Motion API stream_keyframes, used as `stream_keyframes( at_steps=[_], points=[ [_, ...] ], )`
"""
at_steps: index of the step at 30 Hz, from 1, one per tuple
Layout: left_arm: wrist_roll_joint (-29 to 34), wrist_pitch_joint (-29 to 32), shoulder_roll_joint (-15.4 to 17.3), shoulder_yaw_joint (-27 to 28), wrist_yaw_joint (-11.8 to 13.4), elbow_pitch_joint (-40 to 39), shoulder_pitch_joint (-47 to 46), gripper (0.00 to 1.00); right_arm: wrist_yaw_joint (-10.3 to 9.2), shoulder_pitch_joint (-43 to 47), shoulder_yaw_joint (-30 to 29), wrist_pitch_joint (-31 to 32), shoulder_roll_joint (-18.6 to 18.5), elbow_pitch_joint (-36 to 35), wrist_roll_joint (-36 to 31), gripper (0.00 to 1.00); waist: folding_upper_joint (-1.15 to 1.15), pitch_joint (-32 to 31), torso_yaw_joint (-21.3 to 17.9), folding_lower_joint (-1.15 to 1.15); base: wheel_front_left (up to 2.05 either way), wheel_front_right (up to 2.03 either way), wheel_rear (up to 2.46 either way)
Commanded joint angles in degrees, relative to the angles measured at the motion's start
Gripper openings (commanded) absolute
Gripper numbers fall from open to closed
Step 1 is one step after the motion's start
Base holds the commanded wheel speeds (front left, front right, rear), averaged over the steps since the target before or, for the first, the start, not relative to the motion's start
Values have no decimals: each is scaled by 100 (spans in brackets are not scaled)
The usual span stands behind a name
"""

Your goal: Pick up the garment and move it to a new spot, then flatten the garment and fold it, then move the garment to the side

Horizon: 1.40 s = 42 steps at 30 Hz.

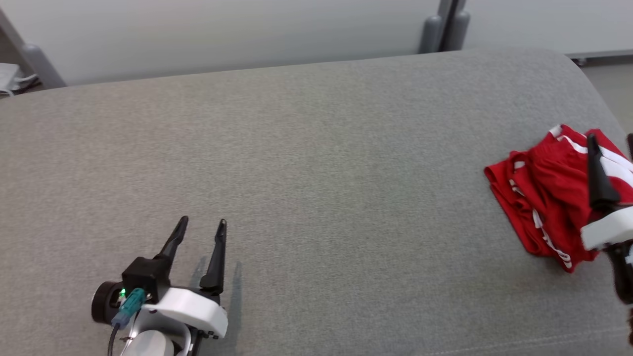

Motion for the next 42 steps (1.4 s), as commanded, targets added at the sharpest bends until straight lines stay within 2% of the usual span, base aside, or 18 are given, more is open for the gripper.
stream_keyframes(
  at_steps=[1,6,12,25,32,34,35,42],
  points=[
    [5,-58,89,268,76,-173,-16,100,26,145,21,-51,-9,-274,-176,100,0,-121,187,0,0,0,0],
    [113,-58,101,491,206,-184,172,100,26,594,-18,139,586,-580,-660,100,0,-299,491,0,0,0,0],
    [190,-58,57,708,275,-139,464,100,26,1079,-155,202,980,-577,-1101,100,0,-499,735,0,0,0,0],
    [367,-58,-14,1156,186,-201,1022,100,26,1754,-522,142,1334,-750,-1535,100,0,-851,765,0,0,0,0],
    [445,-58,-80,1260,94,-258,1097,100,26,1875,-606,152,1365,-874,-1641,100,0,-908,766,0,0,0,0],
    [432,-58,-97,1262,-1,-327,1095,100,26,1861,-617,169,1370,-904,-1648,100,0,-901,767,0,0,0,0],
    [387,1,-157,1061,-10,-186,1201,0,1,1968,-731,193,1441,-754,-1602,0,0,-900,767,0,0,0,0],
    [122,133,-215,1107,-29,41,1182,0,2,2024,-767,279,1564,-587,-1361,0,0,-898,766,4,0,0,0]
  ],
)
